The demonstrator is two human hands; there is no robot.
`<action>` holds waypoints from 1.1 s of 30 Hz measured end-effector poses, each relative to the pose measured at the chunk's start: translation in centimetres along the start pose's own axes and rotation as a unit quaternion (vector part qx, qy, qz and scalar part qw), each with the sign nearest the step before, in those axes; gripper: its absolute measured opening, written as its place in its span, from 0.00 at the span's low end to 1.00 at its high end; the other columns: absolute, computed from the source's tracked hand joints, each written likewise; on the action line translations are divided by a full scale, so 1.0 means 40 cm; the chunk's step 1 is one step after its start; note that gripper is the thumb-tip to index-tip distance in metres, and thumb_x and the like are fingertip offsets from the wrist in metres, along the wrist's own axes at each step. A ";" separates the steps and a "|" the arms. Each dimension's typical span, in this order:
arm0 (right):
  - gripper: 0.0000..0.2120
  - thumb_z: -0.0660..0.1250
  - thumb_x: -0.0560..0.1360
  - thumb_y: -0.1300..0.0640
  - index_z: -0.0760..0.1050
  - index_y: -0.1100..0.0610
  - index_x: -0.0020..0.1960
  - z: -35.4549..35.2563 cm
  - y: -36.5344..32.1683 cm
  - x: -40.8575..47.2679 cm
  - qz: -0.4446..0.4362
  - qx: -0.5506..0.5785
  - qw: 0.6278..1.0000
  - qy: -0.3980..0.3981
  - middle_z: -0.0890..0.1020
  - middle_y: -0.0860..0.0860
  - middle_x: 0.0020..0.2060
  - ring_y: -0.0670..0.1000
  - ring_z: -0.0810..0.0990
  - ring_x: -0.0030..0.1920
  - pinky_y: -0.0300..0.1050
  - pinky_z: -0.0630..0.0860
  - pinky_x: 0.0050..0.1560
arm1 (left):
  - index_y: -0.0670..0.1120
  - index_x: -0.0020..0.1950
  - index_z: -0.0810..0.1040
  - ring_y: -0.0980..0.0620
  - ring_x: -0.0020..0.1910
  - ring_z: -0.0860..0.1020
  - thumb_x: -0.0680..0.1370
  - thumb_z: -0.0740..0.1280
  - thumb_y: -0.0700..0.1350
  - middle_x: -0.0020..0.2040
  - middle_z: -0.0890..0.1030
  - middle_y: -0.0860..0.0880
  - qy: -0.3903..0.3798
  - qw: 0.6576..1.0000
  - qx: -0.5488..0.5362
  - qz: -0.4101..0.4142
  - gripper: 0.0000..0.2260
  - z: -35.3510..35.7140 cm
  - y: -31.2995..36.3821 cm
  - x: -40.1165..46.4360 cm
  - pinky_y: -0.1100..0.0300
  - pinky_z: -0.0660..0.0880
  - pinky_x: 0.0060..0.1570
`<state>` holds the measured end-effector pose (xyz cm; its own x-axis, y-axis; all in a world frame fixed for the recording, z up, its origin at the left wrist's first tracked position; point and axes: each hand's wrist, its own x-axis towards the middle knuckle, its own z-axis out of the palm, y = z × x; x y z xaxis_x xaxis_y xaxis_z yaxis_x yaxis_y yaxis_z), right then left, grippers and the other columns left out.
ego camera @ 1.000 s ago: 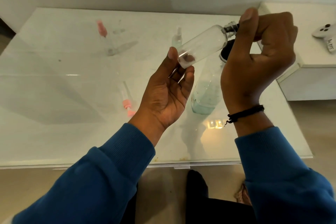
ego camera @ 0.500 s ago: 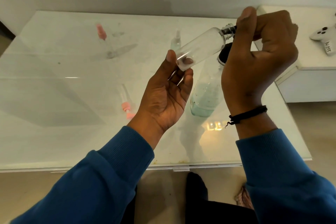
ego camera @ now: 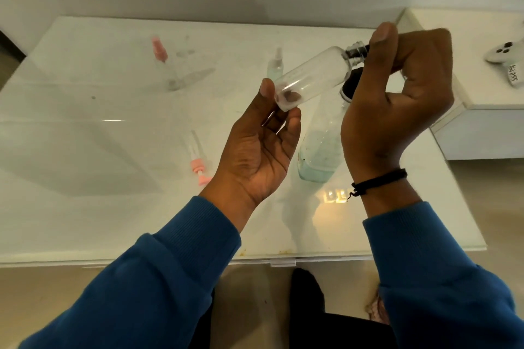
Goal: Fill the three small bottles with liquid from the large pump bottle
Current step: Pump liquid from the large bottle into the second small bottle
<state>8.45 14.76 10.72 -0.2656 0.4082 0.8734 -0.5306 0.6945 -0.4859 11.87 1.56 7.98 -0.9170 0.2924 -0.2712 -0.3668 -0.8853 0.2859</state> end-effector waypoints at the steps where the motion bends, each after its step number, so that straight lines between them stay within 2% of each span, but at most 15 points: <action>1: 0.17 0.66 0.80 0.64 0.74 0.63 0.33 -0.002 0.001 -0.002 0.001 0.001 1.000 -0.002 0.75 0.59 0.29 0.57 0.70 0.34 0.55 0.70 0.38 | 0.42 0.62 0.80 0.52 0.38 0.81 0.61 0.80 0.48 0.51 0.82 0.44 -0.001 1.000 0.001 -0.001 0.31 0.000 0.001 0.000 0.62 0.82 0.36; 5: 0.17 0.67 0.81 0.61 0.74 0.63 0.33 0.000 -0.003 0.011 0.000 -0.011 1.000 -0.001 0.77 0.57 0.30 0.59 0.72 0.34 0.44 0.68 0.42 | 0.41 0.57 0.81 0.52 0.37 0.81 0.63 0.77 0.48 0.48 0.83 0.45 0.001 1.000 0.004 -0.004 0.25 0.008 0.003 -0.001 0.63 0.81 0.34; 7: 0.17 0.67 0.81 0.62 0.75 0.63 0.33 0.003 -0.004 0.009 -0.002 -0.011 1.000 0.004 0.76 0.57 0.30 0.59 0.72 0.34 0.47 0.69 0.41 | 0.41 0.56 0.81 0.52 0.36 0.81 0.64 0.76 0.49 0.46 0.83 0.45 0.000 1.000 0.002 -0.006 0.23 0.008 0.004 0.000 0.63 0.81 0.34; 11: 0.15 0.66 0.81 0.64 0.76 0.64 0.35 -0.006 0.000 -0.009 -0.003 -0.002 1.000 -0.006 0.76 0.58 0.30 0.57 0.71 0.35 0.54 0.70 0.38 | 0.41 0.57 0.81 0.52 0.37 0.81 0.61 0.79 0.48 0.47 0.83 0.46 -0.002 1.000 0.003 -0.006 0.26 0.004 0.005 -0.003 0.62 0.82 0.36; 15: 0.16 0.66 0.81 0.62 0.76 0.63 0.34 -0.002 -0.005 0.008 -0.007 -0.013 1.000 -0.004 0.76 0.57 0.31 0.59 0.72 0.35 0.50 0.69 0.39 | 0.41 0.57 0.81 0.52 0.37 0.81 0.61 0.78 0.48 0.47 0.83 0.46 0.000 1.000 0.002 -0.007 0.26 0.010 0.007 -0.002 0.62 0.81 0.34; 17: 0.16 0.67 0.81 0.62 0.76 0.63 0.34 0.000 -0.007 0.007 -0.006 -0.012 1.000 0.000 0.76 0.56 0.31 0.56 0.71 0.35 0.49 0.69 0.39 | 0.41 0.57 0.81 0.52 0.37 0.81 0.63 0.77 0.48 0.46 0.83 0.45 0.003 1.000 0.000 -0.006 0.25 0.011 0.006 -0.002 0.63 0.81 0.34; 21: 0.14 0.67 0.80 0.65 0.77 0.64 0.36 -0.008 -0.001 -0.011 -0.004 0.003 1.000 -0.004 0.77 0.57 0.32 0.54 0.72 0.36 0.53 0.71 0.38 | 0.41 0.56 0.81 0.52 0.36 0.81 0.62 0.78 0.48 0.47 0.83 0.46 0.005 1.000 0.004 -0.007 0.25 0.008 0.006 -0.005 0.62 0.82 0.36; 24: 0.16 0.67 0.81 0.62 0.76 0.64 0.34 -0.006 -0.004 0.003 -0.010 -0.007 1.000 -0.001 0.77 0.57 0.31 0.57 0.72 0.34 0.53 0.70 0.38 | 0.42 0.57 0.81 0.52 0.36 0.81 0.61 0.78 0.48 0.47 0.82 0.45 0.004 1.000 0.003 -0.006 0.26 0.010 0.007 -0.004 0.62 0.81 0.35; 27: 0.16 0.67 0.81 0.61 0.76 0.63 0.34 -0.003 -0.004 0.006 -0.012 -0.011 1.000 0.002 0.76 0.57 0.31 0.54 0.70 0.34 0.52 0.70 0.38 | 0.42 0.54 0.82 0.52 0.35 0.81 0.62 0.77 0.48 0.45 0.83 0.46 0.006 1.000 0.004 -0.005 0.23 0.010 0.006 0.000 0.63 0.81 0.34; 29: 0.16 0.67 0.81 0.63 0.76 0.64 0.35 -0.007 0.000 -0.004 -0.006 -0.003 1.000 -0.002 0.77 0.57 0.31 0.55 0.71 0.34 0.55 0.71 0.37 | 0.42 0.53 0.82 0.52 0.36 0.81 0.60 0.78 0.48 0.45 0.83 0.46 0.007 1.000 0.005 -0.008 0.23 0.009 0.005 -0.002 0.63 0.81 0.35; 31: 0.16 0.67 0.81 0.62 0.76 0.63 0.35 -0.008 0.003 -0.005 -0.002 -0.006 1.000 -0.005 0.77 0.57 0.31 0.57 0.72 0.34 0.57 0.71 0.37 | 0.42 0.55 0.82 0.52 0.36 0.81 0.59 0.79 0.47 0.46 0.83 0.46 0.006 1.000 0.008 -0.009 0.25 0.007 0.005 -0.002 0.62 0.81 0.35; 33: 0.16 0.67 0.81 0.61 0.76 0.63 0.34 -0.005 0.000 0.003 -0.006 -0.013 1.000 -0.003 0.77 0.56 0.31 0.58 0.72 0.34 0.54 0.70 0.38 | 0.42 0.57 0.81 0.52 0.37 0.81 0.60 0.79 0.48 0.47 0.83 0.46 0.002 1.000 0.008 -0.008 0.28 0.006 0.006 -0.001 0.62 0.81 0.36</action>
<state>8.58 14.94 10.82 -0.2644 0.3960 0.8794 -0.5121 0.7150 -0.4760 11.77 1.41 8.28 -0.9109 0.3045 -0.2783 -0.3830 -0.8750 0.2962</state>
